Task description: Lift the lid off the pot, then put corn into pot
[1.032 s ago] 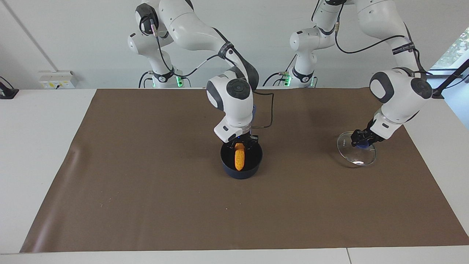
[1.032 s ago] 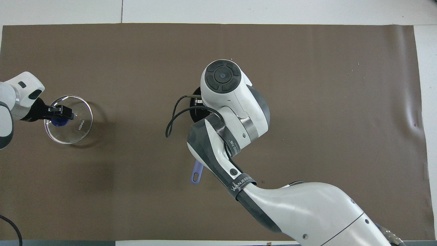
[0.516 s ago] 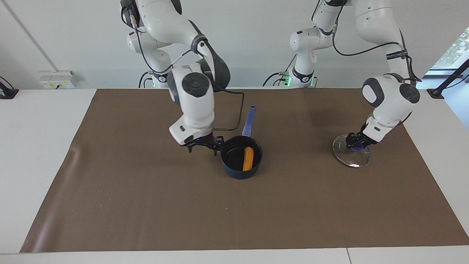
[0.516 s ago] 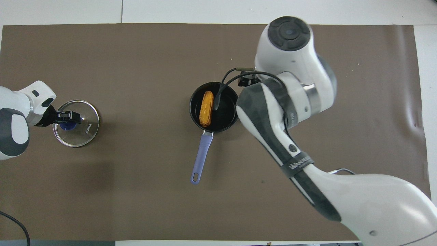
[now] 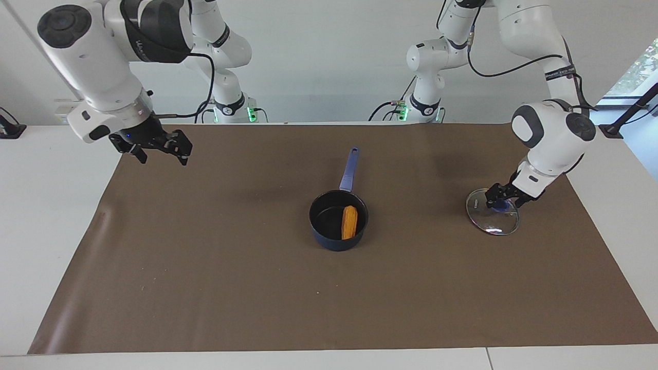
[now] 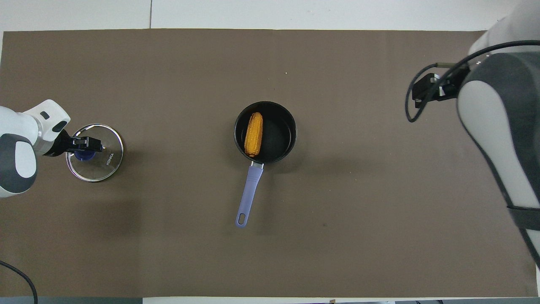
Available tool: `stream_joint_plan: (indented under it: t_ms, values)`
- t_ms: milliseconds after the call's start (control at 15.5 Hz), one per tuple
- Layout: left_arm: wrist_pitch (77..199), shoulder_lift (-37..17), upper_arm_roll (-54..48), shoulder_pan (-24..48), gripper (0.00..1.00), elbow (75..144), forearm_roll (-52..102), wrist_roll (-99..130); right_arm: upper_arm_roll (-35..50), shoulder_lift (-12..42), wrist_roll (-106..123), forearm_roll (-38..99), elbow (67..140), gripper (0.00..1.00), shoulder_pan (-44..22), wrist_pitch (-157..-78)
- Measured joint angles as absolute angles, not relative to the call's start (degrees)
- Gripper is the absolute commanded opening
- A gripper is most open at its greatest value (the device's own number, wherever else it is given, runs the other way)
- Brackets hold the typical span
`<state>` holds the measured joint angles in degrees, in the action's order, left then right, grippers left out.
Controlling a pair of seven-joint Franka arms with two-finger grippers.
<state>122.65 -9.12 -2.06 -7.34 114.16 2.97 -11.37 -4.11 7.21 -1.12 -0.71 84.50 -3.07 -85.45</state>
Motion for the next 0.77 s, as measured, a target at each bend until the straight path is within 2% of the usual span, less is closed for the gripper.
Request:
stream_joint_plan:
  t_ms: [194,323,581,774]
  values:
    - [109.8,-8.0,-2.2,-5.3,1.00,103.8,2.9,-10.1,-4.0,4.2,1.6,-0.7,88.9,1.00,-2.9,-85.8]
    - [104.1,-5.9,-2.2,-4.8,1.00,99.7,2.5,-9.5,-4.1,2.7,1.6,-0.8,91.4,1.00,-3.8,-87.1]
    - [95.8,0.5,-2.2,-4.7,1.00,98.8,2.0,-7.2,-6.3,2.1,1.7,-0.8,93.0,1.00,-4.2,-87.9]
    - [93.2,2.7,-2.2,-3.1,1.00,99.4,1.0,-5.8,-6.8,2.1,1.7,-0.8,93.2,1.00,-4.1,-87.9]
